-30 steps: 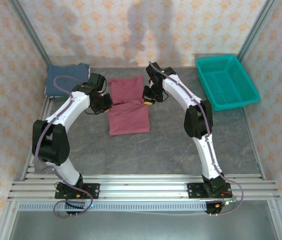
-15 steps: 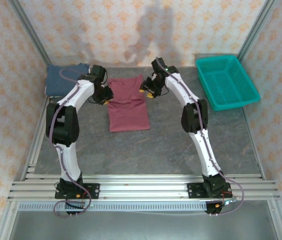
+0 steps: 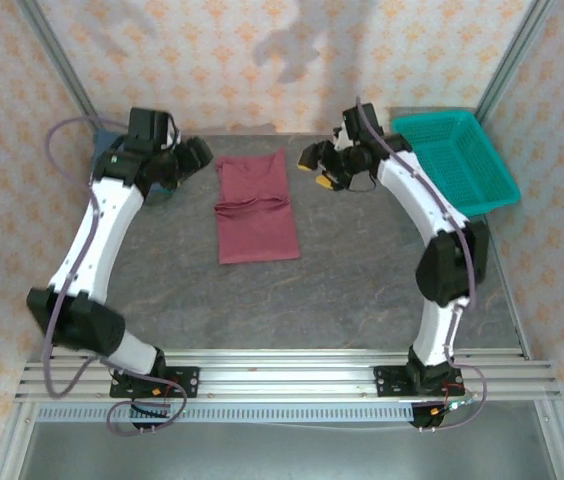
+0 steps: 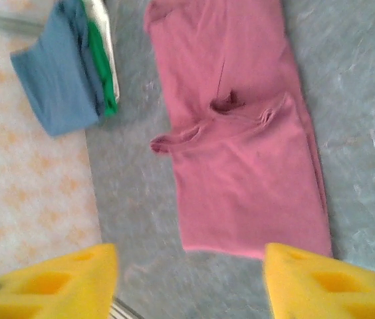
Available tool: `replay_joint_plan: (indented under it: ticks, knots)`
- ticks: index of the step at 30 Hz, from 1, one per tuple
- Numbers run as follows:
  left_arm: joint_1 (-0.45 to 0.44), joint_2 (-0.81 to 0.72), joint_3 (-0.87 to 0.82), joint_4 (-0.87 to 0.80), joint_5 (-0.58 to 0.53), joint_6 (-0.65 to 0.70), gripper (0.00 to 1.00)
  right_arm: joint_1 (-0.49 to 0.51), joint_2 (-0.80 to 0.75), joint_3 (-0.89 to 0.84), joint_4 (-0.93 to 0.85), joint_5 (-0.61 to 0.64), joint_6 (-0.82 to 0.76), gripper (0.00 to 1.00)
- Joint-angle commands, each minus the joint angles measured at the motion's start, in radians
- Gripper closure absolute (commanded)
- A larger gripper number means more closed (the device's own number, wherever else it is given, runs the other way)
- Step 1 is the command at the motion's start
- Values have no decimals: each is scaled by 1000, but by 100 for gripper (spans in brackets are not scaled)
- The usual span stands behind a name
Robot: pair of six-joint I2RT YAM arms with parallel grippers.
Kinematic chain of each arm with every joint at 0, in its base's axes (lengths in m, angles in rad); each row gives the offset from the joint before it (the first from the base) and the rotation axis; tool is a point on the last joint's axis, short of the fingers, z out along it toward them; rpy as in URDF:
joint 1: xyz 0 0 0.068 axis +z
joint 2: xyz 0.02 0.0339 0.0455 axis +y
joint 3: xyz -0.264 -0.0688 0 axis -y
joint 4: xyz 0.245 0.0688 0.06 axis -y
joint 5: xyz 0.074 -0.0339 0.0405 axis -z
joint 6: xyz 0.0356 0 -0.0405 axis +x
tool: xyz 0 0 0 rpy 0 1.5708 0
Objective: Fold and stack the t-shirts
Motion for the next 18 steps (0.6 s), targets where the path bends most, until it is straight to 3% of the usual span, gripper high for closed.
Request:
replay_joint_plan:
  ticks: [1, 3, 6, 18]
  knots:
    - [-58, -21, -228, 41, -27, 3, 47, 40, 0, -184, 162, -7, 45, 73]
    - [-85, -21, -312, 96, -15, -21, 73, 61, 23, -232, 243, -32, 109, 92]
    - [-112, 44, -346, 119, -21, -24, 91, 94, 88, -229, 309, -37, 151, 100]
    - [-108, 451, -107, 101, -76, 4, 96, 97, 414, -3, 351, 23, 245, 100]
